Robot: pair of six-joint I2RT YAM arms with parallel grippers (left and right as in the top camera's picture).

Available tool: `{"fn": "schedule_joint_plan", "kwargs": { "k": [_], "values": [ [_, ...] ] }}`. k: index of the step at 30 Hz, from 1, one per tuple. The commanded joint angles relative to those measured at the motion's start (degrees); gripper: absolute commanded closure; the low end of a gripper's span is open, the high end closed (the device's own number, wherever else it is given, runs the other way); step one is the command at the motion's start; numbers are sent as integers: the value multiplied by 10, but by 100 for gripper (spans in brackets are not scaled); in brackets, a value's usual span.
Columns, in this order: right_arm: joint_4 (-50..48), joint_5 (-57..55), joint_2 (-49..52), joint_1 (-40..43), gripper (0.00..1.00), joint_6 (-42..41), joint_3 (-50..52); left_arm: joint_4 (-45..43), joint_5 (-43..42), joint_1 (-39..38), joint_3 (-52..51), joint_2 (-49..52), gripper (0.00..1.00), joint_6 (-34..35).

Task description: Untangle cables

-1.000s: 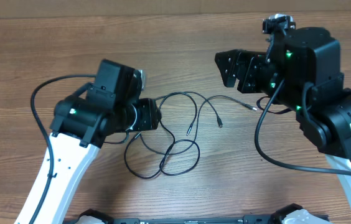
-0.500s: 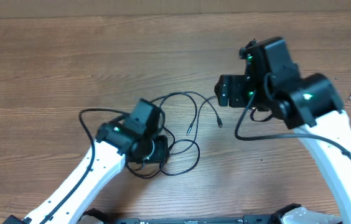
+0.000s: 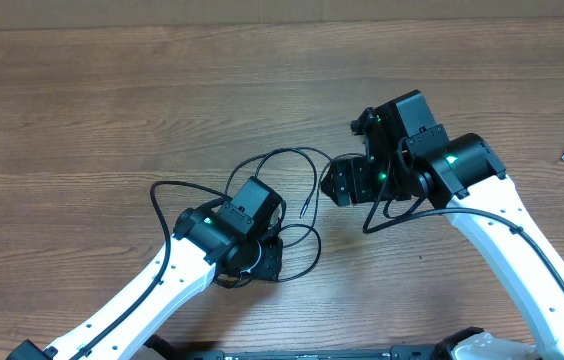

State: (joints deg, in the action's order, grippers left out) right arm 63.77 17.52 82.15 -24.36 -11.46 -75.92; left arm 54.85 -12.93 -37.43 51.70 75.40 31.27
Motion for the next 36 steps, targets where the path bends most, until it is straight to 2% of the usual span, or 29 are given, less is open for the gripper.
{"fn": "schedule_joint_plan", "kwargs": {
  "k": [1, 3, 8, 12, 18, 19, 21, 22, 26, 36],
  "values": [
    [12, 74, -2, 4, 16, 94, 0, 8, 32, -2, -6, -7, 55, -26],
    [27, 77, -2, 4, 15, 120, 0, 22, 77, -2, -6, -7, 56, -30],
    [36, 79, -2, 4, 15, 125, 0, 27, 145, -6, -18, -7, 56, -30],
    [35, 92, -2, 4, 14, 135, 0, -30, 176, -6, -51, -7, 55, -34],
    [35, 92, -2, 4, 14, 135, 0, -188, 113, -13, -126, -7, 53, -106],
    [35, 92, -2, 4, 14, 135, 0, -192, 114, -13, -127, -7, 54, -108],
    [34, 92, -2, 4, 14, 135, 0, -192, 114, -13, -122, -8, 67, -106],
    [33, 92, -2, 4, 14, 135, 0, -194, 108, -13, -122, -8, 69, -105],
    [26, 92, -2, 4, 14, 134, 0, -198, 87, -13, -121, -8, 64, -106],
    [25, 91, -2, 4, 13, 134, 0, -265, -21, -13, -105, -10, 63, -146]
  ]
}}
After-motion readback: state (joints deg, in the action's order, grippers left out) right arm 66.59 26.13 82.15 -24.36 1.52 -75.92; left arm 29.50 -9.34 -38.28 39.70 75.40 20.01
